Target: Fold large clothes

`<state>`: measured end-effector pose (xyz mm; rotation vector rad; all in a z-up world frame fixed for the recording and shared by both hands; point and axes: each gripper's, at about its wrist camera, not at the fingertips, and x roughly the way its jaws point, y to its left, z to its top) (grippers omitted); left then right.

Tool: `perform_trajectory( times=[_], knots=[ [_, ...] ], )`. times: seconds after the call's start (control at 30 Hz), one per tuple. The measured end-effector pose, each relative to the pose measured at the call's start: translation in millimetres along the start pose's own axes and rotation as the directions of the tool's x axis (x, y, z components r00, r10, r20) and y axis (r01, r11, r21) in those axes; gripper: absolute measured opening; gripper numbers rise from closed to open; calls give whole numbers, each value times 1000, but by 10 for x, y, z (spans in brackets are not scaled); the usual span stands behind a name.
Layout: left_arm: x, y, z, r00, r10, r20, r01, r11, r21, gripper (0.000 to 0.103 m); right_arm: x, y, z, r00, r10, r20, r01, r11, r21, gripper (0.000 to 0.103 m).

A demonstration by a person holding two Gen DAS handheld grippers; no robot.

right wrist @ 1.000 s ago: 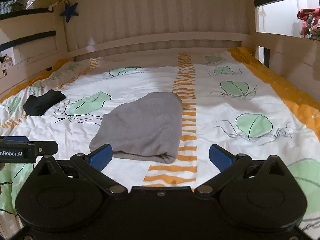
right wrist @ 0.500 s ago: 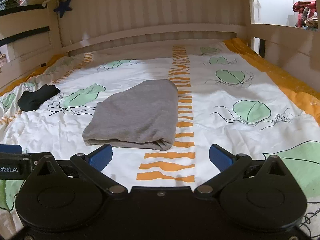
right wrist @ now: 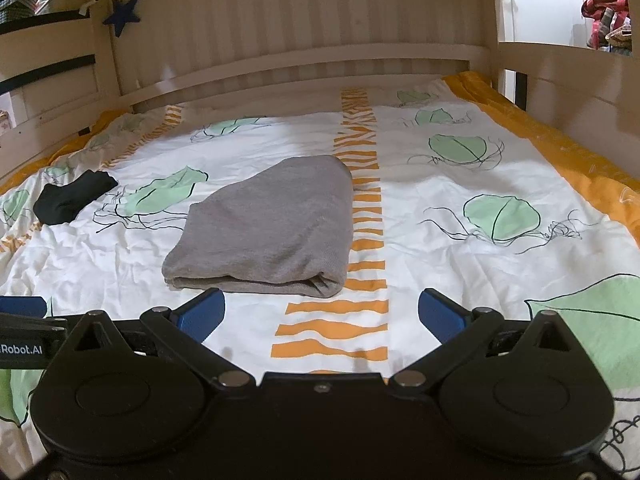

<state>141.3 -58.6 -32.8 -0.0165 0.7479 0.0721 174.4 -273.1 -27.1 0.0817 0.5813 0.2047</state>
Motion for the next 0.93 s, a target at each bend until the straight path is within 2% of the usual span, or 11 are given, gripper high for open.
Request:
perform_trajectory(
  times=[0.93],
  knots=[
    [96,5,-20,1000,3,-20,-3,1000,17,95,24,36,-51,1000,-2,-28,2,1000,16,102]
  ],
)
